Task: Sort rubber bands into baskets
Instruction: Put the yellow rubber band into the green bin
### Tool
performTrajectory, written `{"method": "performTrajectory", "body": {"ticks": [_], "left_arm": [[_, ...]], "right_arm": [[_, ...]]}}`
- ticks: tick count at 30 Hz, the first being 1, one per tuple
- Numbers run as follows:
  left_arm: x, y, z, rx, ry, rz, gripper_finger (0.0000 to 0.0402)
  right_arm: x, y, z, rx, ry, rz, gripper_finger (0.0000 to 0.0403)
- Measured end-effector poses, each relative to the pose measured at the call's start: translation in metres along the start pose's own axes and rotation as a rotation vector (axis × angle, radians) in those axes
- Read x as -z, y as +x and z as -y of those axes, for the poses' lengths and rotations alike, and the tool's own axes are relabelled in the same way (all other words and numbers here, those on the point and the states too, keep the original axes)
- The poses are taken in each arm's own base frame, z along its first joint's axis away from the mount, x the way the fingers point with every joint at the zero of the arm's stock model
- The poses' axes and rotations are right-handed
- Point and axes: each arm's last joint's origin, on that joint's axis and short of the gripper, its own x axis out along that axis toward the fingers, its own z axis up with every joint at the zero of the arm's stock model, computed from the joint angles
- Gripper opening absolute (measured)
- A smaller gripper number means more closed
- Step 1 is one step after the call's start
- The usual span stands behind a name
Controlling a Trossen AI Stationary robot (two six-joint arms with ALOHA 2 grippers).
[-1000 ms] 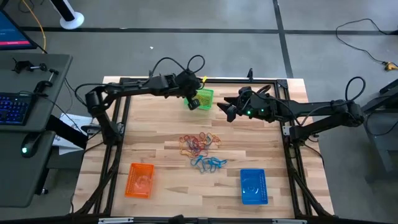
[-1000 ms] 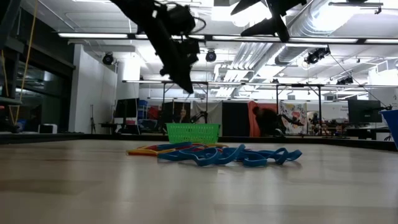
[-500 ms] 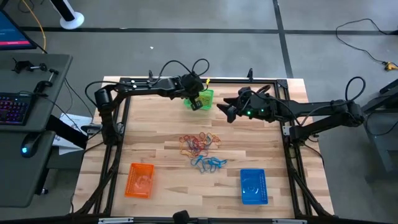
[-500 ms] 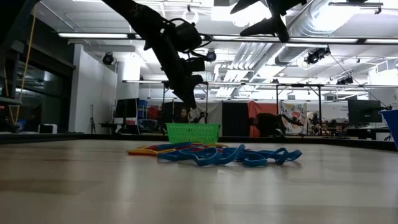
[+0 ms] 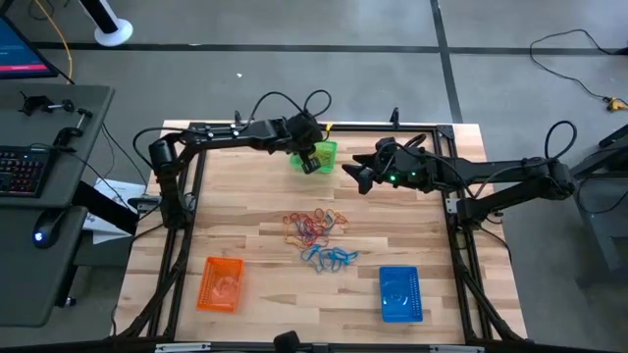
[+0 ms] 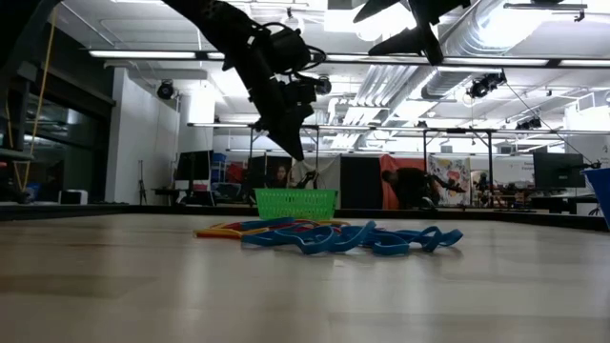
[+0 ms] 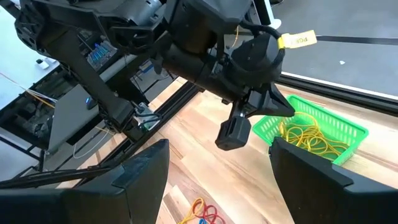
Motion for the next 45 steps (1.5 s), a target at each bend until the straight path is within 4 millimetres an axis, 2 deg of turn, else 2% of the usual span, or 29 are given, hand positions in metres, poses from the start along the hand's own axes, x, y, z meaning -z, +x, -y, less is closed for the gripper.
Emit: {"method": "performTrajectory", "body": {"ticks": [5, 15, 19, 22, 25, 29, 32, 35, 39, 41, 45], "left_arm": [[-0.005, -0.005, -0.003, -0.003, -0.026, -0.004, 0.0029], [-0.003, -0.008, -0.001, -0.017, -0.03, -0.058, 0.0179], [0.002, -0.016, 0.009, 0.052, -0.074, -0.17, 0.0202], [0.011, -0.026, 0.025, 0.179, -0.116, -0.241, 0.0192], [0.021, -0.042, 0.051, 0.256, -0.084, -0.211, 0.0158], [0.046, -0.07, 0.081, 0.329, -0.101, -0.081, 0.0077], [0.074, -0.088, 0.098, 0.385, -0.185, -0.011, 0.0014], [0.105, -0.102, 0.11, 0.402, -0.222, -0.005, 0.0003], [0.138, -0.103, 0.121, 0.368, -0.08, -0.044, 0.0001], [0.145, -0.101, 0.125, 0.364, 0.05, -0.037, 0.0001], [0.145, -0.088, 0.131, 0.37, 0.229, -0.056, 0.0012]], "right_arm": [[0.0, 0.0, 0.0, -0.002, 0.01, -0.002, 0.0265], [0.0, 0.0, 0.0, -0.003, 0.01, -0.002, 0.0265], [0.0, 0.0, 0.0, -0.004, -0.015, -0.006, 0.0265], [0.004, 0.0, 0.002, 0.0, -0.03, -0.048, 0.0265], [0.011, -0.001, 0.006, 0.023, -0.069, -0.138, 0.0265], [0.022, -0.004, 0.015, 0.09, -0.08, -0.266, 0.0265], [0.025, -0.005, 0.019, 0.124, -0.091, -0.308, 0.0265], [0.025, -0.005, 0.018, 0.122, -0.092, -0.305, 0.0265], [0.022, -0.003, 0.019, 0.119, -0.08, -0.279, 0.0265], [0.02, -0.002, 0.022, 0.129, -0.078, -0.271, 0.0265], [0.018, -0.001, 0.024, 0.14, -0.087, -0.267, 0.0265]]}}
